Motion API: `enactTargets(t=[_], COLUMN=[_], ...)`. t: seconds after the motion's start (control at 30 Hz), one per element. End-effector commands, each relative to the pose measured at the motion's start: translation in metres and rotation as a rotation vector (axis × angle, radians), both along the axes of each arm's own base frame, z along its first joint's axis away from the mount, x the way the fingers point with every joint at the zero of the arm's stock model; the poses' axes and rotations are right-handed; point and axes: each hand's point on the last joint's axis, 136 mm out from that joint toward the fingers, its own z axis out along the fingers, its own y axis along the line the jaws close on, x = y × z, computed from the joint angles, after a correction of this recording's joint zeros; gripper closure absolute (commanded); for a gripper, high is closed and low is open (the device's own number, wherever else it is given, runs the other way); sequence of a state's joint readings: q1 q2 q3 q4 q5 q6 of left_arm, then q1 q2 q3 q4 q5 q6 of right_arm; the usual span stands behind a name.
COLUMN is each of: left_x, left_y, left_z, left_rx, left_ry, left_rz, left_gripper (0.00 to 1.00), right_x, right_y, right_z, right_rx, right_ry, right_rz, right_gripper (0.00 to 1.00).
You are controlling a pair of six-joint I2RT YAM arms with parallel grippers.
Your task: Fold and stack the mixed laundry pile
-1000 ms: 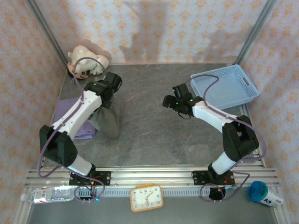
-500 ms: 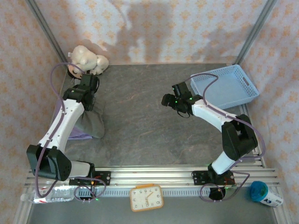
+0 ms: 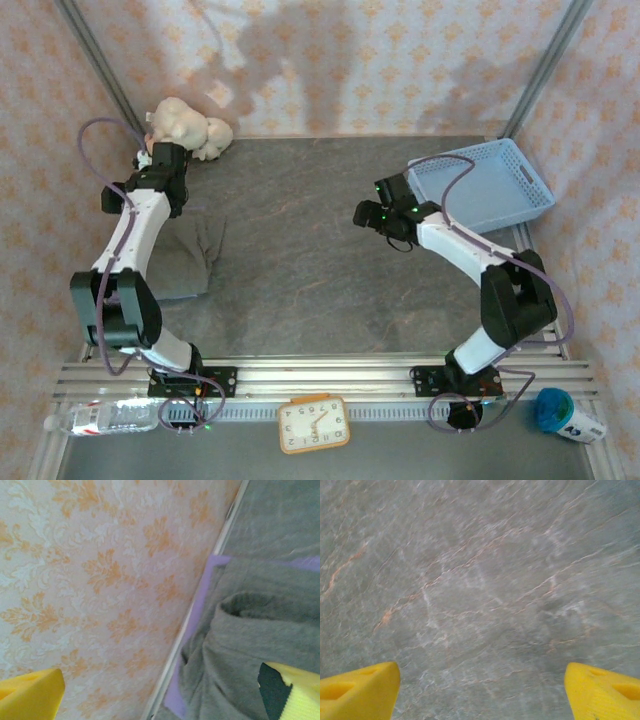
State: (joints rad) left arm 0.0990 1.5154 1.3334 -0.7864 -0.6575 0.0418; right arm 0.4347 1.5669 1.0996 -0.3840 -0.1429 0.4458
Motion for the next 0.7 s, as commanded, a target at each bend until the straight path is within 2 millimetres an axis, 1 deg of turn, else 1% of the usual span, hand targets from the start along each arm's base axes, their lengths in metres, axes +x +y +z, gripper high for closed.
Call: enactTargets(t=[0.0,0.07,0.17,0.23,0.27,0.3,0.37,0.43,0.53,0.57,0.6,0.67], left_x=[0.005,0.010,0.021,0.032,0.038,0.042,0.050,0.053,0.056,0.056,0.055,0.054], left_y=[-0.024,-0.036,-0.054,-0.070,-0.077,-0.085,-0.098,-0.107,-0.112,-0.113,-0.113,-0.110], left_z=[0.010,0.006,-0.007,-0.013,-0.015,-0.023,-0.044,-0.065,-0.094,-0.102,-0.108,-0.112], left_rx=[-0.100,-0.154,-0.245,-0.320,-0.356,-0.386,-0.445,-0.466,-0.454,-0.445,-0.436,-0.408], left_ry=[-0.179,-0.229,-0.310,-0.378,-0.422,-0.459,-0.513,-0.520,-0.490,-0.482,-0.480,-0.506], left_rz=[-0.047,-0.101,-0.189,-0.266,-0.300,-0.338,-0.395,-0.422,-0.445,-0.448,-0.453,-0.446], left_gripper=[0.00,0.00,0.00,0.00,0.00,0.00,0.00,0.00,0.00,0.00,0.00,0.00], right_x=[0.000,0.002,0.007,0.011,0.015,0.018,0.023,0.025,0.027,0.028,0.029,0.030], right_y=[-0.050,-0.078,-0.124,-0.154,-0.167,-0.176,-0.193,-0.205,-0.217,-0.217,-0.217,-0.214], right_z=[0.011,0.017,0.029,0.032,0.031,0.028,0.020,0.010,-0.001,-0.007,-0.012,-0.024], right_rx=[-0.108,-0.171,-0.303,-0.400,-0.448,-0.496,-0.556,-0.535,-0.462,-0.395,-0.366,-0.354], right_ry=[-0.036,-0.062,-0.128,-0.170,-0.198,-0.234,-0.289,-0.315,-0.391,-0.399,-0.420,-0.427], right_rz=[-0.087,-0.130,-0.211,-0.259,-0.264,-0.258,-0.283,-0.292,-0.323,-0.317,-0.312,-0.296], right_gripper=[0.15,0.15,0.14,0.14,0.14,0.15,0.14,0.14,0.14,0.15,0.15,0.15])
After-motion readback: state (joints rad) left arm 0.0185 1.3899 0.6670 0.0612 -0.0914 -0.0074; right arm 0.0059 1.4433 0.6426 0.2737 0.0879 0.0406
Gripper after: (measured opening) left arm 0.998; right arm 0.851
